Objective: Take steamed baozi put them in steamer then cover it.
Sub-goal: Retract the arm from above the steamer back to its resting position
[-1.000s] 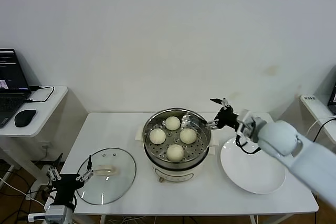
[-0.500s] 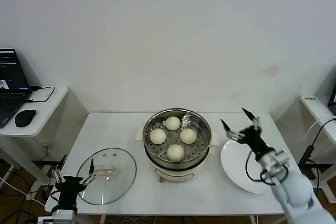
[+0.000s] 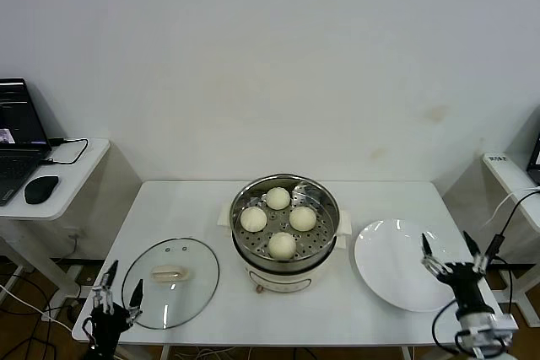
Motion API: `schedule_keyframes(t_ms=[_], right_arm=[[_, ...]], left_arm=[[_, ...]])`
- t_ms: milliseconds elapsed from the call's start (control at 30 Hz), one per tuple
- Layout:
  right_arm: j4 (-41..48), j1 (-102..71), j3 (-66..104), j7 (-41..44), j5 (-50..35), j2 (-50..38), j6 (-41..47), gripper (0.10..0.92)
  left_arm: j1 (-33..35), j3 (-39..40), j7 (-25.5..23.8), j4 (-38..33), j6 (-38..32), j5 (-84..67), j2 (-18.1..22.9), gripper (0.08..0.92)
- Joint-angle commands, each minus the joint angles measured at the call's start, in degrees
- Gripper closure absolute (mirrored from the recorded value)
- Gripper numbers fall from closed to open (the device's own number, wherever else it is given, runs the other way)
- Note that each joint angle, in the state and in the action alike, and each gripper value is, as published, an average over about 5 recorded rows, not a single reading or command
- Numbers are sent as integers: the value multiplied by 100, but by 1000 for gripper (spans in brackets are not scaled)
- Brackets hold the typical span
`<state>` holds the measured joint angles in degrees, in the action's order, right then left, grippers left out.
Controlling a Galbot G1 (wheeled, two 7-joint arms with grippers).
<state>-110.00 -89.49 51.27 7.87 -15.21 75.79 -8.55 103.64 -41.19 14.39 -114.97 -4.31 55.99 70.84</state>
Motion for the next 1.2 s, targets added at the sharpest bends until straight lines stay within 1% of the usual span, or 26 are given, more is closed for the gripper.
schedule_keyframes(t_ms=[33,167,267,633,867,1200], right_arm=[[119,-530,622,-263,353,673,-237,203],[68,-553,567,-282,405,725,-234,203],[19,-580,531,-295,441,757,-222,203],[-47,-644,373,-335,567,867,-204,203],[-91,-686,371,-332,586,903,-196,203],[-27,-700,376,-331,614,957,-228,203]], left_arm=[[-234,294,-142,475,-67,2257,-53,177],[-730,495,-305,889,-86,2208,-39,177],[-958,569,-381,1068,-94,2155,-38,177],[-1542,681,-471,1683,-120,1990,-183,177],[-1847,760,-474,2108,-144,1971,-189,177],[-2287,818,-531,2336,-141,1934,-271,177]])
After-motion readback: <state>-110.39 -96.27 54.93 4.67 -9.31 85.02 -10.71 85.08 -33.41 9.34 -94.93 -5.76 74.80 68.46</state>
